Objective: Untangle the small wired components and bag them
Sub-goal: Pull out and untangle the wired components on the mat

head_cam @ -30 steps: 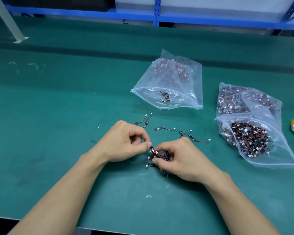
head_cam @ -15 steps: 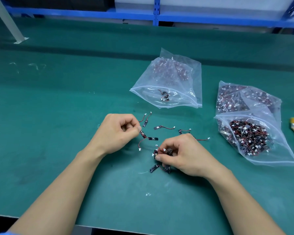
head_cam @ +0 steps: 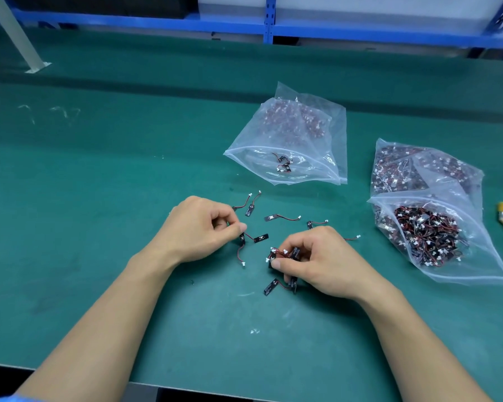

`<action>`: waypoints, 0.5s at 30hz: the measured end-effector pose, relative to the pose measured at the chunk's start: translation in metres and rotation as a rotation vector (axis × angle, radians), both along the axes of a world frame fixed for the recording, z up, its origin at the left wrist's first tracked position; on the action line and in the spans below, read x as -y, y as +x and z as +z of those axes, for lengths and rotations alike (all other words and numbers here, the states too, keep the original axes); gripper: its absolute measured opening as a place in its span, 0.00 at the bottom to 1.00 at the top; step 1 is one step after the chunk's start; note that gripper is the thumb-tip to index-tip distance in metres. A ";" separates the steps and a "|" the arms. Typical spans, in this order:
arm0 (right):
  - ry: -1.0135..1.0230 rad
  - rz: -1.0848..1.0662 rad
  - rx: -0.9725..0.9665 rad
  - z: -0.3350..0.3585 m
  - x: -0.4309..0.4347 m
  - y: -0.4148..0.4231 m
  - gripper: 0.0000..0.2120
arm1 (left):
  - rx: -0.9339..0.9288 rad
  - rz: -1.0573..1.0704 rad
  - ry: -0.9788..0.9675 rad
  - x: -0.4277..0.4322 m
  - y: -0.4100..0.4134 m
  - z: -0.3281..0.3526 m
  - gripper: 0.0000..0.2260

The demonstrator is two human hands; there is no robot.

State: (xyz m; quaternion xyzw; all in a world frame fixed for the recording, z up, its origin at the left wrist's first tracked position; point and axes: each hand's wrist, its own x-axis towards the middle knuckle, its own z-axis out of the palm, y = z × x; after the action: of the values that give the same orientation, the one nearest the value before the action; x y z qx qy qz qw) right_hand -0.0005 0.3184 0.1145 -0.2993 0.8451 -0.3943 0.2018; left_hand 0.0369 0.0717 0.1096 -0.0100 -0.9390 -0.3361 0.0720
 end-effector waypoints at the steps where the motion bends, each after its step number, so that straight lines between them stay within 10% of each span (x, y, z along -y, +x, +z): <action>1: 0.002 -0.002 -0.003 0.000 0.000 0.000 0.09 | -0.001 0.003 0.000 0.001 -0.001 0.000 0.11; 15: -0.006 -0.010 -0.004 0.001 -0.001 -0.001 0.09 | 0.003 -0.033 -0.033 0.002 0.001 0.004 0.05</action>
State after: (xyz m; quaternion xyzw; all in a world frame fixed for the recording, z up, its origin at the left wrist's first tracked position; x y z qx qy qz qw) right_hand -0.0010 0.3197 0.1160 -0.2966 0.8456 -0.3974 0.1974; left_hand 0.0376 0.0693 0.1133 -0.0263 -0.9443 -0.3216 0.0650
